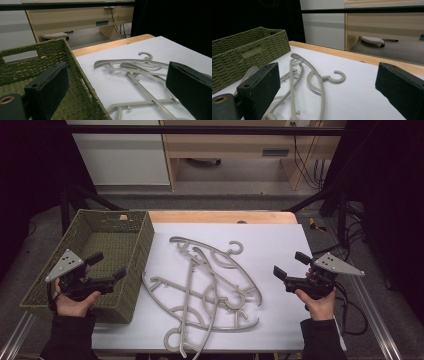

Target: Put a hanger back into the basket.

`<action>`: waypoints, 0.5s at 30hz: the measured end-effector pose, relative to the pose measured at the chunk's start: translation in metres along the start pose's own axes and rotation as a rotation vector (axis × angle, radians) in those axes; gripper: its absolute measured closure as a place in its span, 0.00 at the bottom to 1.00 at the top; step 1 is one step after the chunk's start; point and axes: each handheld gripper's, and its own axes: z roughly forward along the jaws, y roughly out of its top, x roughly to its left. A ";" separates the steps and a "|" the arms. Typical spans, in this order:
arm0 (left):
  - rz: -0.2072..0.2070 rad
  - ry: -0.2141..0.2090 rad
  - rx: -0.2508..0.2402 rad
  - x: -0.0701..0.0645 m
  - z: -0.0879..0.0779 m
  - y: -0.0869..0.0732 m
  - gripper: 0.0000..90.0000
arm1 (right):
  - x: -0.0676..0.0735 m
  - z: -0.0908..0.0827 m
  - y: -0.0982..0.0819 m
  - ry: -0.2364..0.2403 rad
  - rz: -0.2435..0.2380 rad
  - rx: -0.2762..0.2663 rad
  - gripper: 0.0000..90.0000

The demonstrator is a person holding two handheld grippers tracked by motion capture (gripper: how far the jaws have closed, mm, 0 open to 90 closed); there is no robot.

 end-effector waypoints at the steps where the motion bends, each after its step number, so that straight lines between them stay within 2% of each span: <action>1: 0.000 0.000 0.000 0.000 0.000 0.000 0.05 | 0.000 0.000 0.000 0.000 0.000 0.000 0.07; 6: 0.000 -0.001 0.002 0.000 0.000 -0.001 0.05 | 0.007 0.008 0.003 0.015 -0.032 0.034 0.08; 10: 0.001 -0.004 0.007 0.001 0.001 -0.002 0.05 | 0.012 0.013 0.006 0.023 -0.019 0.052 0.11; 15: 0.003 -0.005 0.017 0.001 0.004 -0.003 0.05 | 0.016 0.022 0.009 0.019 -0.031 0.080 0.15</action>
